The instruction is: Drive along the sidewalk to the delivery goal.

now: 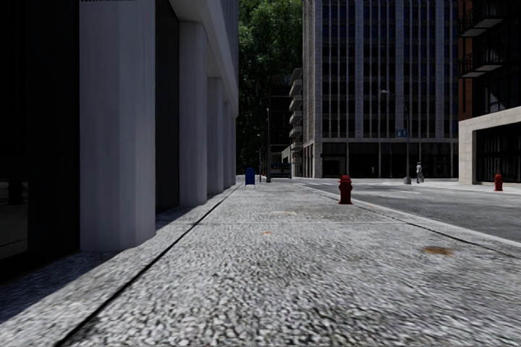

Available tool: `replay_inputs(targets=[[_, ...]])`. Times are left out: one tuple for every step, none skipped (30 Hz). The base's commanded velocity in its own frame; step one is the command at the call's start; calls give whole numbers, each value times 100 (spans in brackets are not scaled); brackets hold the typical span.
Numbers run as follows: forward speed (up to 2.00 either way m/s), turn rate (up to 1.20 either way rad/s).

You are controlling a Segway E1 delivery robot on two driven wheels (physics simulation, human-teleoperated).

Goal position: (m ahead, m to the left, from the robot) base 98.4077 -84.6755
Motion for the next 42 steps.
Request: replay_inputs(targets=[[200, 0], [200, 0], [200, 0], [200, 0], [200, 0], [200, 0], [200, 0], [200, 0], [200, 0], [200, 0], [200, 0], [200, 0], [200, 0], [200, 0], [200, 0], [200, 0], [200, 0], [200, 0], [200, 0], [200, 0], [200, 0], [200, 0], [200, 0], [200, 0], [200, 0], [200, 0], [200, 0], [200, 0], [200, 0], [200, 0], [200, 0], [200, 0], [200, 0], [200, 0], [200, 0], [200, 0], [200, 0], [200, 0], [200, 0], [200, 0], [200, 0], [200, 0]])
